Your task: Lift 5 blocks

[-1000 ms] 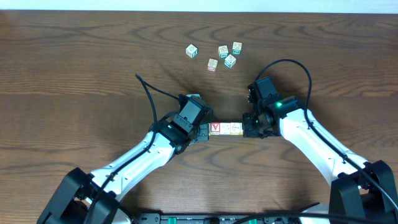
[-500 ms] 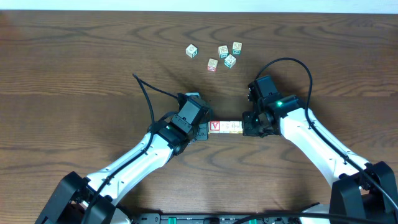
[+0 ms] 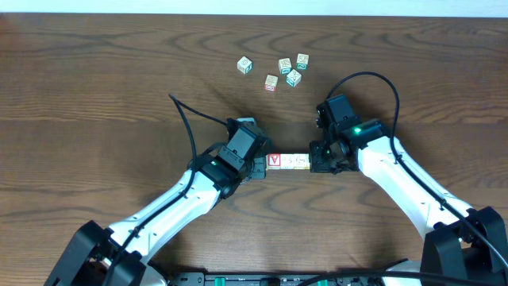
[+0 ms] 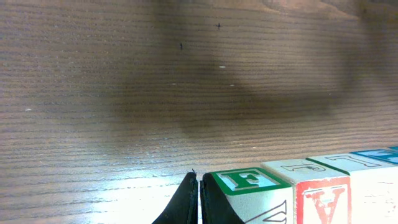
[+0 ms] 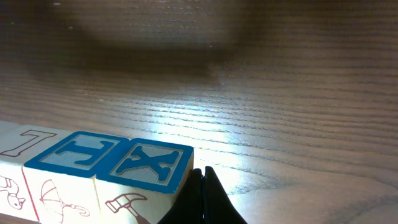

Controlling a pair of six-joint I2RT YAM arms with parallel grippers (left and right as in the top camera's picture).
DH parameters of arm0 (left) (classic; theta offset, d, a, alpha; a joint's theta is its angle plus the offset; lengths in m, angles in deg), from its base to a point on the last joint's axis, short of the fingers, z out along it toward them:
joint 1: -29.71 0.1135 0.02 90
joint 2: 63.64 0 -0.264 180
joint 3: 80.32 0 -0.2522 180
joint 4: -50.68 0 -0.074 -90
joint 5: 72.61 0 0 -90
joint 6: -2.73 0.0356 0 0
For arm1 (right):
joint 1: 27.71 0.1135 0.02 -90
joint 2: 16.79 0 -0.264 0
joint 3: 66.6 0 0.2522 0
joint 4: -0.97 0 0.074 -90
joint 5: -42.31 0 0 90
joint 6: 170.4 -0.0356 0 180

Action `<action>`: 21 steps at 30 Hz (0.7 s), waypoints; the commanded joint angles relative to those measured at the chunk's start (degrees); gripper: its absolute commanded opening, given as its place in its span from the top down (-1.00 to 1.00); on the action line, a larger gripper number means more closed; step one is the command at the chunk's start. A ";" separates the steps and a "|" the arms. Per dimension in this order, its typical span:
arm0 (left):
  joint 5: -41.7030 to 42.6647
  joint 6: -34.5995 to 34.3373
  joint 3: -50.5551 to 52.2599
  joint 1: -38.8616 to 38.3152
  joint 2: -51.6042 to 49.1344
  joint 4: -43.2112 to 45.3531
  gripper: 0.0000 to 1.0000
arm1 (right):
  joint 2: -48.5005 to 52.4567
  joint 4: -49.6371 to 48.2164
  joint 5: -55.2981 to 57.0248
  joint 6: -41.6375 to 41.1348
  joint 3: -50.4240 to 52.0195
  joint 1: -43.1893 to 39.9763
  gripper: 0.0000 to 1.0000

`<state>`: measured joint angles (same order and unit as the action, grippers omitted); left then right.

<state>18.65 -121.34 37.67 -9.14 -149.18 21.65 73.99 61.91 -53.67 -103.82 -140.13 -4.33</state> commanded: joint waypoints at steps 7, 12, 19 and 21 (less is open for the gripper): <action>13.73 -0.09 -3.41 -3.61 2.60 4.22 0.86 | -1.44 -1.86 -22.82 1.81 -3.26 3.72 0.97; 13.75 -0.09 -3.41 -3.61 2.60 4.22 0.86 | -1.44 -1.51 -22.84 1.81 -3.26 3.72 0.97; 13.77 -0.09 -3.41 -3.61 2.60 4.02 0.87 | -1.44 -0.92 -22.84 1.81 -3.98 3.72 0.97; 13.77 -0.09 -3.41 -3.61 2.62 3.85 0.86 | -1.44 -0.55 -22.84 1.84 -4.44 3.72 0.97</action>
<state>18.52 -121.31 37.67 -9.14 -148.79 21.59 73.91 63.16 -53.69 -103.84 -140.94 -4.33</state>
